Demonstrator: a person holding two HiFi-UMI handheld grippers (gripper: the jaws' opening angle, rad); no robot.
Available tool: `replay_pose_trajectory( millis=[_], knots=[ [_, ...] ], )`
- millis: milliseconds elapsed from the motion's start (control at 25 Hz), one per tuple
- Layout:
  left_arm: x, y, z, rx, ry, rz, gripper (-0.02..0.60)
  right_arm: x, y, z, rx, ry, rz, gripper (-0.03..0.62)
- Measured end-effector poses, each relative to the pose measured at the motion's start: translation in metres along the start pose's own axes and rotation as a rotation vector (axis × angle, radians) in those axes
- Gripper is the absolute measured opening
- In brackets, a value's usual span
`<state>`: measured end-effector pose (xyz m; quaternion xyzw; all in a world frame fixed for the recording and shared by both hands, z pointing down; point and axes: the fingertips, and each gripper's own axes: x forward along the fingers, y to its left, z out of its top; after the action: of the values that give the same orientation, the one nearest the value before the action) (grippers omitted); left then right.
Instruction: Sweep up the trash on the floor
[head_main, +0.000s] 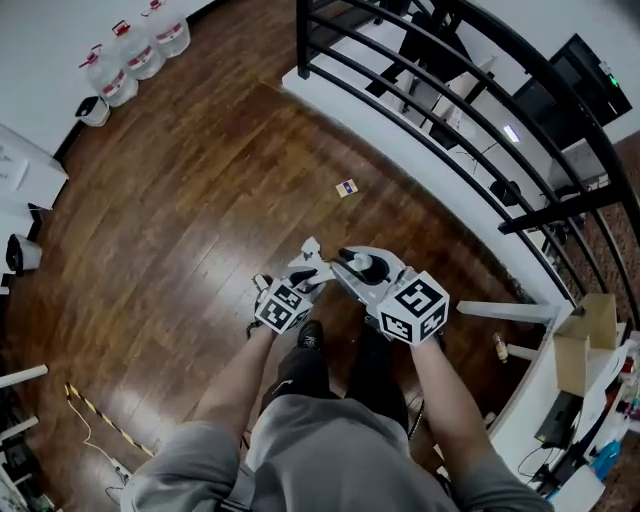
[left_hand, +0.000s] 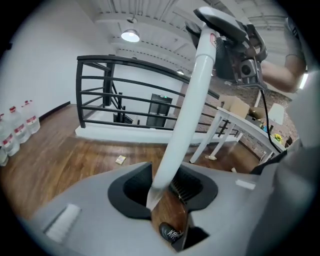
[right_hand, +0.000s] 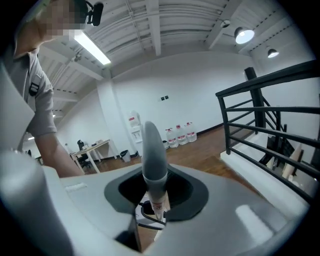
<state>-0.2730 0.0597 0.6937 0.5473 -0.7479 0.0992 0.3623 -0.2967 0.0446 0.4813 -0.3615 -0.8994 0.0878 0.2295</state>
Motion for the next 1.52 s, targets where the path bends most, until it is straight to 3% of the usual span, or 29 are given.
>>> replay_pose_trajectory(
  millis=[360, 520, 920, 1200, 1520],
  knots=[
    [0.068, 0.019, 0.049, -0.136, -0.064, 0.131, 0.129, -0.01, -0.079, 0.011, -0.107, 0.082, 0.067, 0.08],
    [0.107, 0.025, 0.09, -0.146, -0.079, 0.162, 0.129, -0.028, -0.133, 0.023, -0.127, 0.096, 0.055, 0.08],
    [0.199, 0.039, 0.199, -0.088, -0.147, 0.149, 0.129, -0.074, -0.239, 0.064, -0.181, 0.079, -0.017, 0.078],
    [0.251, 0.037, 0.258, -0.006, -0.157, 0.088, 0.129, -0.105, -0.292, 0.083, -0.19, 0.077, -0.096, 0.078],
    [0.285, 0.004, 0.304, 0.135, -0.098, -0.026, 0.124, -0.161, -0.334, 0.097, -0.08, -0.001, -0.181, 0.078]
  ],
)
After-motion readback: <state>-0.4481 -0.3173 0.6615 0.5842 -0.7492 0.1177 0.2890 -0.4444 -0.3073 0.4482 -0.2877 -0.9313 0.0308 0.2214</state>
